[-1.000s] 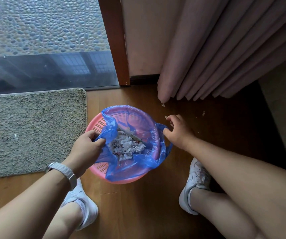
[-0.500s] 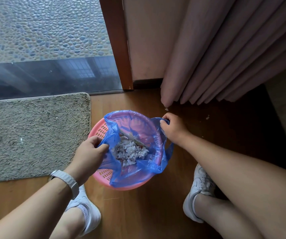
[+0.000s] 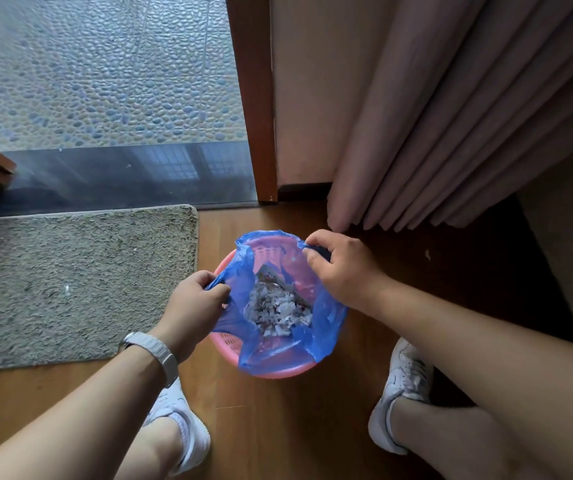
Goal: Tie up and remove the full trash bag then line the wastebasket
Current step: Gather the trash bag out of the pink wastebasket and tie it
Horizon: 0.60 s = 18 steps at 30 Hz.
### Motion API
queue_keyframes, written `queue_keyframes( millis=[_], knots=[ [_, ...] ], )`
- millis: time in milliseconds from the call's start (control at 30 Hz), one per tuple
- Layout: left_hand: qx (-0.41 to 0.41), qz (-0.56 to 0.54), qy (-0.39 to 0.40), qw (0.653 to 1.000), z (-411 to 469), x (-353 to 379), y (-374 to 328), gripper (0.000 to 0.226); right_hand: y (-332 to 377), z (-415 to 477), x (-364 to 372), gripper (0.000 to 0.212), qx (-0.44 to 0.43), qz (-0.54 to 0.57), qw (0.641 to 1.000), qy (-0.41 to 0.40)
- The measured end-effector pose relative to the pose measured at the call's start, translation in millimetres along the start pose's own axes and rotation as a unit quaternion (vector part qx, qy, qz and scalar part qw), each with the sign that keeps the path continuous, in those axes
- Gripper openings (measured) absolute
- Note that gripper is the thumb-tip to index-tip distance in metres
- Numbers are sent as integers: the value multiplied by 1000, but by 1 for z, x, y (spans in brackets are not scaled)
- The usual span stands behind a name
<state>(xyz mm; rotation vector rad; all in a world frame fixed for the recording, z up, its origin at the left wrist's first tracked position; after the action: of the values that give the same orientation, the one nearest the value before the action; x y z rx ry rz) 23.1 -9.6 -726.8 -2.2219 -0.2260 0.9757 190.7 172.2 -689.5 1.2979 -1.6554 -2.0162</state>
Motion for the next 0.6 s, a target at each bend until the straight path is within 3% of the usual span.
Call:
queue_keyframes(
  millis=[267,400,600],
  knots=[
    [61,-25,-12,998,-25,-29,-41,12,28,-35,-23,4,123,-54,990,45],
    [99,-58,-21,993,-54,-37,-58,18,41,-43,-22,24,178,85,980,5],
    [144,-97,-54,983,-64,-41,-82,27,78,-27,-20,21,109,151,982,-19]
  ],
)
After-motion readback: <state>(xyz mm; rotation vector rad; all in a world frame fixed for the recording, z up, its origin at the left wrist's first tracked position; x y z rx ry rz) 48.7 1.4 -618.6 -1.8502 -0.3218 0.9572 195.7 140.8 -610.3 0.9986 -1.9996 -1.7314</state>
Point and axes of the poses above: each hand's wrist, its own z-axis towards the middle knuckle, its own x-axis out of the palm, y = z × x, the point moved 4 cm from there along z, towards the middle knuckle, and after that the axes turned 12 degrees about z, right-handed, at the moved point
